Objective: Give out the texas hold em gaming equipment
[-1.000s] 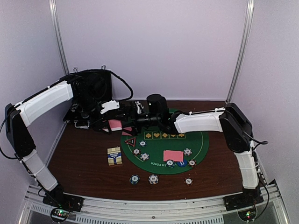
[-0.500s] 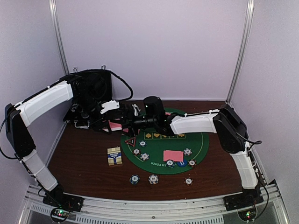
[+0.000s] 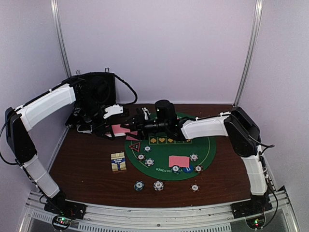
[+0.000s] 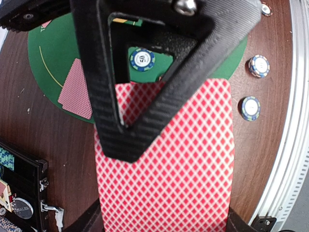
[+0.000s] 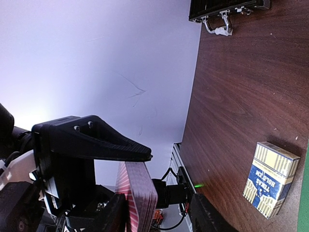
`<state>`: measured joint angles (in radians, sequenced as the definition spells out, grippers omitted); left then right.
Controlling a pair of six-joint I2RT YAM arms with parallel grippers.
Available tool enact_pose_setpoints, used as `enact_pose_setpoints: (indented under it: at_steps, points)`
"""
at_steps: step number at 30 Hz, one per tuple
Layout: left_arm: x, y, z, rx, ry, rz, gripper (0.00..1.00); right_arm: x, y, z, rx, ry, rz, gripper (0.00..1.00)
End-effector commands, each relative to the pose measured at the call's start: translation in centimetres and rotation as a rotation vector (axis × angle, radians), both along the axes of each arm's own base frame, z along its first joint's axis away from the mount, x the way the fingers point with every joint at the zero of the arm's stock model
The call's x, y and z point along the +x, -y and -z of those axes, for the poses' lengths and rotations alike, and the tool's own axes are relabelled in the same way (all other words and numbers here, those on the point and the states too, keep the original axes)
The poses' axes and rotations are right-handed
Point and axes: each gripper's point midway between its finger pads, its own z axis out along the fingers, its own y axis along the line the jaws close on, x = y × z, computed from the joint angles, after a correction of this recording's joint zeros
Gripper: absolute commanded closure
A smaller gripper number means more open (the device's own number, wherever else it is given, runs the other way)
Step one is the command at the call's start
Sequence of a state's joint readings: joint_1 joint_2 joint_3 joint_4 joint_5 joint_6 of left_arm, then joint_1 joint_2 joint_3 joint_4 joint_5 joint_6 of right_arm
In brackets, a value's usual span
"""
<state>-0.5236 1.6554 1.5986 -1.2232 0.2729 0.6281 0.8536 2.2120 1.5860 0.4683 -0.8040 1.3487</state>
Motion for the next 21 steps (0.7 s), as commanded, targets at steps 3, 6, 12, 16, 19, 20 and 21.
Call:
enact_pose_setpoints:
  at_steps: [3,6,12,16,19,20,21]
  points:
    - [1.0,0.6,-2.2,-0.055,0.067,-0.003,1.0,0.0,1.2,-1.1,-0.01,0.023,-0.004,0.58]
    - [1.0,0.6,-2.2,-0.052,0.067,-0.004,1.0,-0.2,1.5,-1.7,-0.001,0.029,-0.007,0.65]
    - [1.0,0.4,-2.0,-0.042,0.067,-0.005,1.0,-0.1,2.6,-3.1,0.025,0.031,0.007,0.85]
    - [1.0,0.3,-1.9,-0.038,0.068,-0.005,1.0,-0.3,3.0,-4.2,0.072,0.017,0.008,0.91]
    - [0.9,0.3,-1.9,-0.039,0.068,-0.004,1.0,-0.4,3.1,-4.7,0.097,0.006,0.006,0.96]
    - [0.9,0.3,-1.9,-0.038,0.069,-0.005,1.0,-0.4,3.1,-4.9,0.105,0.004,0.004,0.96]
    - [0.9,0.3,-1.9,-0.036,0.068,-0.005,1.0,-0.4,3.2,-5.0,0.115,0.0,0.004,0.97]
